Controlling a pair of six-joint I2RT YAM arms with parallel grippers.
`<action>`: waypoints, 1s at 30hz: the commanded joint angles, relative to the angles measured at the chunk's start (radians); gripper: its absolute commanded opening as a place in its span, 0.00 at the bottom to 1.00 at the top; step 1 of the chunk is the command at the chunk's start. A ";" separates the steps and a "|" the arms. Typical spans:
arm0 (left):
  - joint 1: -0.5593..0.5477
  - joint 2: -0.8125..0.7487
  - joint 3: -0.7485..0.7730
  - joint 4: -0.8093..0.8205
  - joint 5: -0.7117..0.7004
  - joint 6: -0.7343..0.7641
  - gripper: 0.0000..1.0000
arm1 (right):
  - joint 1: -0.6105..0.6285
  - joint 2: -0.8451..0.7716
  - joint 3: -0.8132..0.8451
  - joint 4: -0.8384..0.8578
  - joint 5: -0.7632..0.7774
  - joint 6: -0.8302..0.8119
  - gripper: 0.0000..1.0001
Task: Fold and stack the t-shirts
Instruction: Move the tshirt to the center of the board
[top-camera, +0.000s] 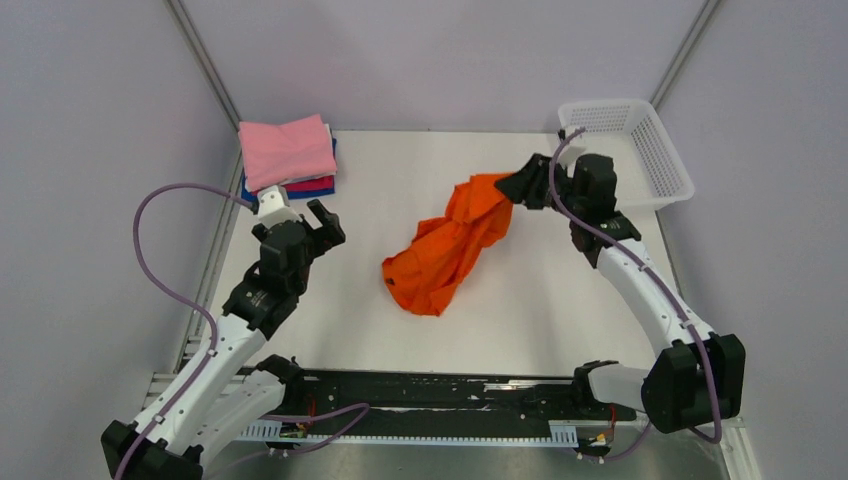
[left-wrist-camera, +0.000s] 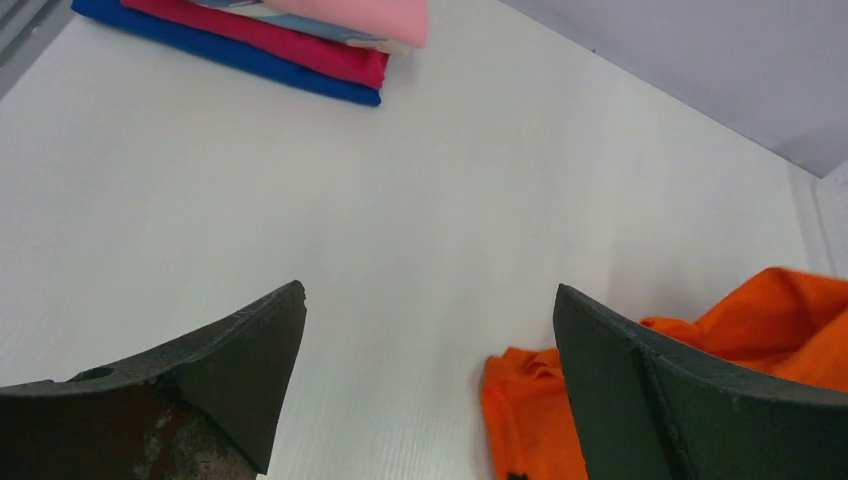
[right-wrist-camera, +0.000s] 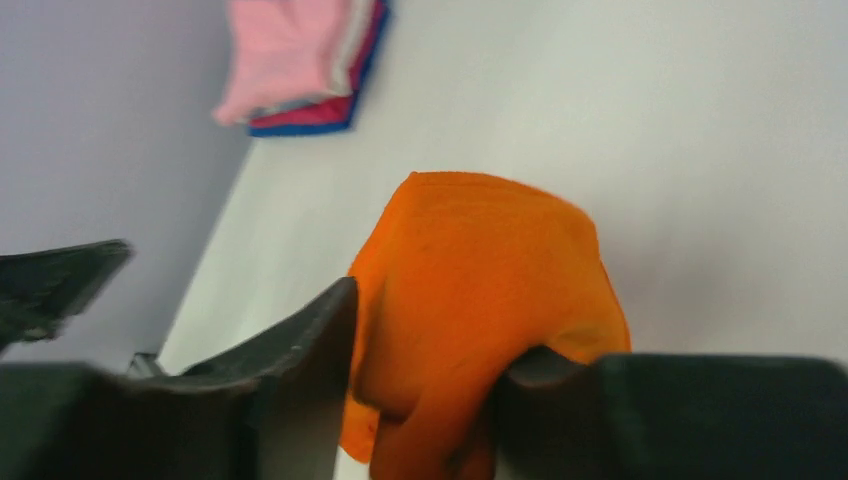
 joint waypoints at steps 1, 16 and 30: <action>0.000 0.049 0.008 0.011 0.004 -0.043 1.00 | -0.156 -0.092 -0.277 -0.020 0.236 0.150 0.63; 0.000 0.369 0.052 -0.032 0.428 -0.066 1.00 | -0.083 -0.369 -0.347 -0.162 0.278 -0.056 1.00; -0.006 0.840 0.128 0.287 0.769 -0.051 0.85 | 0.015 -0.182 -0.347 -0.213 0.535 -0.012 1.00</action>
